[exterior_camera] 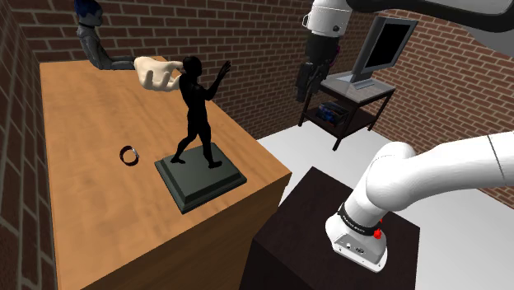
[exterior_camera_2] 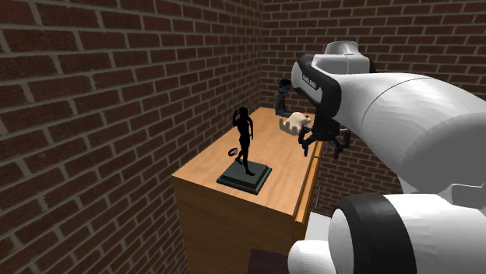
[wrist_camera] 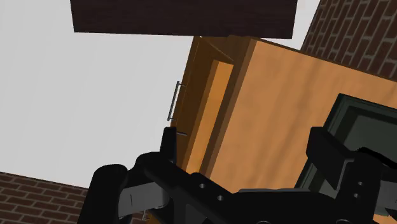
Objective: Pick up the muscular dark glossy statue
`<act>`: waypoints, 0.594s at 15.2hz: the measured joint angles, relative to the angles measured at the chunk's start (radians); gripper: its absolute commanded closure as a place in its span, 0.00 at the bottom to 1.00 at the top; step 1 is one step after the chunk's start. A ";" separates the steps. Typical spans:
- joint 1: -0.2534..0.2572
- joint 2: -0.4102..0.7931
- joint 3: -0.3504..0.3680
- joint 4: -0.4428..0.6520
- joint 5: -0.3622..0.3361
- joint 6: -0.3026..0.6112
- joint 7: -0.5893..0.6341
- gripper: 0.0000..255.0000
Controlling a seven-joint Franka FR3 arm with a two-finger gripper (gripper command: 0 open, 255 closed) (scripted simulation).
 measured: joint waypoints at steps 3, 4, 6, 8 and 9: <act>0.005 0.014 0.026 0.021 0.016 -0.003 0.032 0.00; 0.008 0.030 0.044 0.050 0.026 -0.012 0.055 0.00; 0.014 0.051 0.086 0.076 0.050 -0.008 0.108 0.00; 0.019 0.087 0.130 0.118 0.071 -0.004 0.164 0.00; 0.021 0.103 0.152 0.141 0.080 -0.006 0.193 0.00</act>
